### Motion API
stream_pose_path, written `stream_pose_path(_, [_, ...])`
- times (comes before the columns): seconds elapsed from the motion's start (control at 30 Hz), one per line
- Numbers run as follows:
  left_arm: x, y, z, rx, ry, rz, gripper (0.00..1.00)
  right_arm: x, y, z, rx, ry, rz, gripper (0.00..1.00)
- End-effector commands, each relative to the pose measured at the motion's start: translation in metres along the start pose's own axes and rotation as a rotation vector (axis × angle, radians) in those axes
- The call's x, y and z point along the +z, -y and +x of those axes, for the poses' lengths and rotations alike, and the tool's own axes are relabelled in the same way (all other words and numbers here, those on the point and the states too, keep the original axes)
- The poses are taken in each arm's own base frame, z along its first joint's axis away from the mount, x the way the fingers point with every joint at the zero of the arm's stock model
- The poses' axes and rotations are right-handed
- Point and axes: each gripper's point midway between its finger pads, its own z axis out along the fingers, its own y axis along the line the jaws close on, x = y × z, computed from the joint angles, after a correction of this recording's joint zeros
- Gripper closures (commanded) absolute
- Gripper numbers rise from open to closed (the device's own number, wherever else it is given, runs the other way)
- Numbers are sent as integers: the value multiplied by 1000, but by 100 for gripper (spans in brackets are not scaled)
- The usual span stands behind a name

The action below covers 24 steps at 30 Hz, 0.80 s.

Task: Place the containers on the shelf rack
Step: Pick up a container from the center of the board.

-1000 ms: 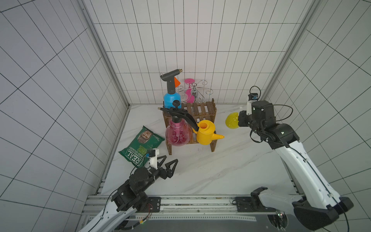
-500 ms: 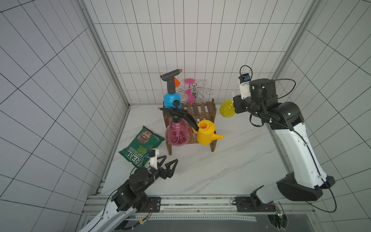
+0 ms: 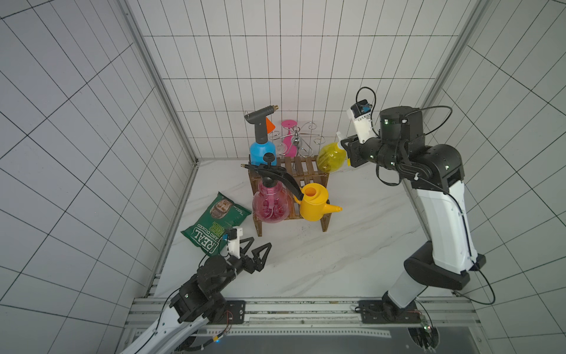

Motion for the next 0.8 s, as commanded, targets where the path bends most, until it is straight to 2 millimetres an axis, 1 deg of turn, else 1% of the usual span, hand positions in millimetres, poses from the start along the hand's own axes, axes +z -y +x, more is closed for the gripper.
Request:
stream_pose_path(0.0, [-2,0,-2,10,10,1,5,12,-14,8,-28,-43,-57,100])
stream_pose_path(0.2, [-2,1,-2,10,12,6,5,24,-11,6,-42,-48,-29,100])
stream_pose_path(0.3, [-2,1,-2,10,12,6,5,22,-10,3,-41,-34,-25,100])
stream_pose_path(0.37, [-2,2,-2,12,13,7,5,13,-10,-3,-37,-5,-33,100])
stream_pose_path(0.47, [-3,3,-3,13,16,14,5,-13,-11,-13,-29,54,-52,100])
stream_pose_path(0.53, [-2,7,-4,15,18,33,5,-34,-10,-14,-22,78,-58,100])
stream_pose_path(0.6, [-2,15,-4,21,20,80,5,-47,-8,-9,-14,81,-57,100])
stream_pose_path(0.63, [-2,22,-5,23,22,118,5,-64,-6,-5,-5,93,-58,100])
stream_pose_path(0.67, [-2,29,-5,26,23,156,5,-70,-5,-1,-2,94,-57,100])
stream_pose_path(0.7, [-2,36,-6,30,28,197,5,-74,-4,8,3,83,-53,100])
stream_pose_path(0.73, [-2,42,-6,34,29,236,5,-86,-1,19,10,87,-43,100])
stream_pose_path(0.77, [-3,48,-5,37,29,269,5,-91,1,27,15,82,-36,100])
